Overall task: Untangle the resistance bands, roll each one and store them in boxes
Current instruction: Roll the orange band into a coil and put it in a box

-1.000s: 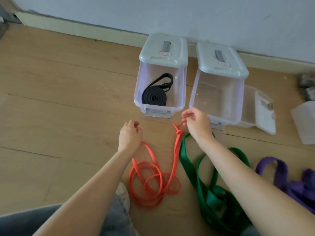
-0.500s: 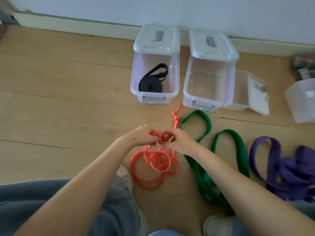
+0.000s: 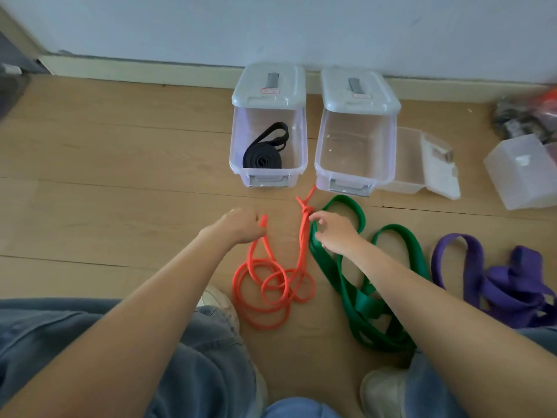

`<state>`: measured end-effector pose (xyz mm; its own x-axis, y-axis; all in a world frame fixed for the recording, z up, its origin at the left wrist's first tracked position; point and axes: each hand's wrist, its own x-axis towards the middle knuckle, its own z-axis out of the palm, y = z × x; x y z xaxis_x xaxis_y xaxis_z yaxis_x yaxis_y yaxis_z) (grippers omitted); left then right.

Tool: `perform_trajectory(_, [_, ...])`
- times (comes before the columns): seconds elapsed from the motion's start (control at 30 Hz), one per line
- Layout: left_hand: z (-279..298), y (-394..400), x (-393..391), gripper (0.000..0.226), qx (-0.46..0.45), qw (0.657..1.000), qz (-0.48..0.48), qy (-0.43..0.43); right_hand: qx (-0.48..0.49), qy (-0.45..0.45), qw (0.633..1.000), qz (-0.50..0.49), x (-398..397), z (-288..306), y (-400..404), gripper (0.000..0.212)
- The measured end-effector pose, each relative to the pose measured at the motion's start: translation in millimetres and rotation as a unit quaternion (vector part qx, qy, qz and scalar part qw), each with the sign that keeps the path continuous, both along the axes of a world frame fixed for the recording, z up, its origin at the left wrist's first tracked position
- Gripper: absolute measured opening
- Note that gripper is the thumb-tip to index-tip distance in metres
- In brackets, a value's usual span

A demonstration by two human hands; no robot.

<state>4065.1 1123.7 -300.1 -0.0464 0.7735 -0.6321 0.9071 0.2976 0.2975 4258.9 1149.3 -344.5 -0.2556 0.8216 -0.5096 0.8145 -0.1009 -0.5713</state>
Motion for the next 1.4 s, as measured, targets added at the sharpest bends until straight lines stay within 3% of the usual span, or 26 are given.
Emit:
perform_trajectory(0.1, [-20,5,-1,0.029,0.007,0.999,0.018,-0.033,0.008,0.02,1.0,0.009,-11,-22,21,0.05])
perform_trajectory(0.23, [-43,10,1,0.03,0.022,0.998,0.023,-0.045,-0.029,-0.057,0.996,0.055,-25,-55,45,0.059])
perform_trajectory(0.3, [-51,11,3,0.03,0.023,0.998,0.039,-0.051,-0.049,-0.095,0.991,0.077,-26,-68,47,0.053])
perform_trajectory(0.4, [-54,12,8,0.031,0.027,0.996,0.047,-0.064,0.03,-0.06,0.99,0.12,-29,-70,38,0.025])
perform_trajectory(0.47, [-51,13,13,0.038,0.013,0.994,0.048,-0.094,0.078,-0.005,0.986,0.148,-30,-57,27,0.019])
perform_trajectory(0.57, [-37,12,23,0.05,-0.013,0.977,0.067,-0.202,0.127,0.077,0.981,0.123,-21,-23,12,0.027])
perform_trajectory(0.63, [-19,12,30,0.035,0.0,0.958,0.071,-0.278,0.158,0.09,0.976,0.123,-5,8,7,0.035])
perform_trajectory(0.73, [21,13,43,0.024,0.014,0.944,0.027,-0.329,0.169,0.039,0.972,0.156,21,63,9,0.047])
perform_trajectory(0.9, [98,12,60,0.02,0.028,0.95,-0.167,-0.262,0.241,-0.052,0.954,0.17,55,158,6,0.043])
perform_trajectory(0.97, [131,9,65,0.016,0.04,0.939,-0.217,-0.263,0.24,-0.03,0.954,0.179,63,193,0,0.035])
perform_trajectory(1.03, [163,3,68,0.018,0.067,0.928,-0.249,-0.267,0.214,0.046,0.961,0.172,69,224,-10,0.023])
perform_trajectory(1.13, [203,-7,66,0.028,0.122,0.913,-0.252,-0.298,0.151,0.186,0.96,0.141,79,262,-26,0.023])
perform_trajectory(1.23, [227,-15,67,0.015,0.171,0.9,-0.24,-0.322,0.217,0.232,0.945,0.071,86,286,-35,0.027])
perform_trajectory(1.27, [229,-15,71,0.008,0.195,0.899,-0.239,-0.313,0.24,0.24,0.939,0.046,86,292,-37,0.026])
perform_trajectory(1.4, [225,-7,104,0.022,0.361,0.892,-0.214,-0.169,0.307,0.232,0.923,-0.009,83,303,-37,0.02])
